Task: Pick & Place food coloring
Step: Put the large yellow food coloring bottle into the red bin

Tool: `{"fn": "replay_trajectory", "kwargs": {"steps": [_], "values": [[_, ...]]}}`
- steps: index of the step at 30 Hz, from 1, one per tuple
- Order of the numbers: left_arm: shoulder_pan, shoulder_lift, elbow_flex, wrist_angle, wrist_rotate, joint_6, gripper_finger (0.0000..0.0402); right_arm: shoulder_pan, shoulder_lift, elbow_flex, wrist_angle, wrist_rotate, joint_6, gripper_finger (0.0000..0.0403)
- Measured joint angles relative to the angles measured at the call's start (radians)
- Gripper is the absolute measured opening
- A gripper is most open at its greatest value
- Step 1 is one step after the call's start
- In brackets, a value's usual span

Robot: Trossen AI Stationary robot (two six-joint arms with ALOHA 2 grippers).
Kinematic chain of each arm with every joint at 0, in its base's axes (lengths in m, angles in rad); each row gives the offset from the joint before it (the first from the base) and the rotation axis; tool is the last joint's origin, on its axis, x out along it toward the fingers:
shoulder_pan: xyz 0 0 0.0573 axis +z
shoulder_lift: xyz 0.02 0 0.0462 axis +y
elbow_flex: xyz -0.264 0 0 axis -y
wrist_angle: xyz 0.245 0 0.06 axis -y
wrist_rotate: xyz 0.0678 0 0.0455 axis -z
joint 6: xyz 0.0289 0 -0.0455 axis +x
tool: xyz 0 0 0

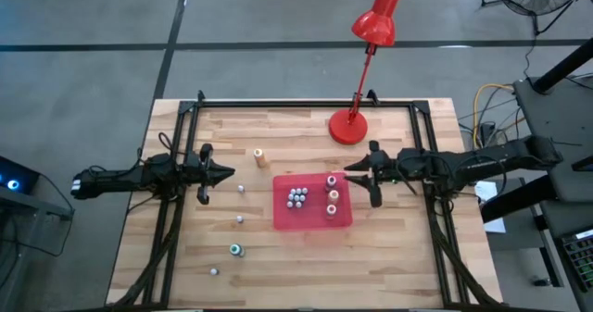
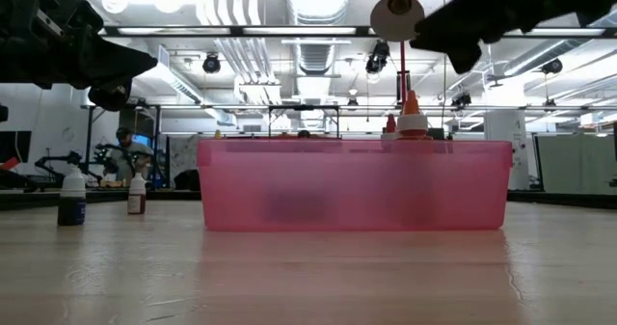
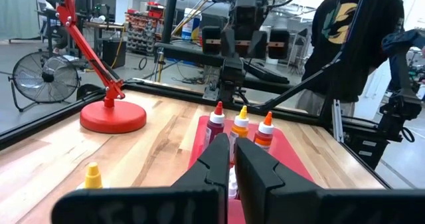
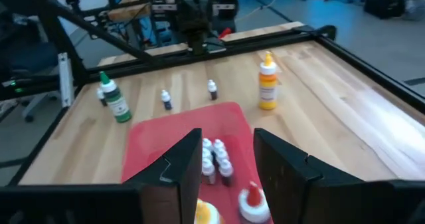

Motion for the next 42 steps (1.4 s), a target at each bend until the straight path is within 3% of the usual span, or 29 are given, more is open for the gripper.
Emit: {"fn": "replay_trajectory", "kwargs": {"steps": [15,22,30,33,39,42], "values": [[0.000,0.000,0.000,0.000,0.000,0.000,0.0000,-0.087,-0.290,-0.323,0.101,0.001,0.030,0.0128],[0.000,0.000,0.000,0.000,0.000,0.000,0.0000,-0.164,-0.403,-0.405,0.101,0.004,0.031,0.0128],[0.000,0.000,0.000,0.000,0.000,0.000,0.0000,-0.174,-0.518,-0.468,0.074,0.005,0.027,0.0128],[0.000,0.000,0.000,0.000,0.000,0.000,0.0000,-0.174,-0.564,-0.468,0.052,0.068,0.000,0.0128],[0.000,0.000,0.000,0.000,0.000,0.000,0.0000,-0.174,-0.679,-0.468,-0.007,0.346,-0.029,0.0128],[0.000,0.000,0.000,0.000,0.000,0.000,0.0000,-0.174,-0.741,-0.468,-0.083,0.375,-0.026,0.0128]]}}
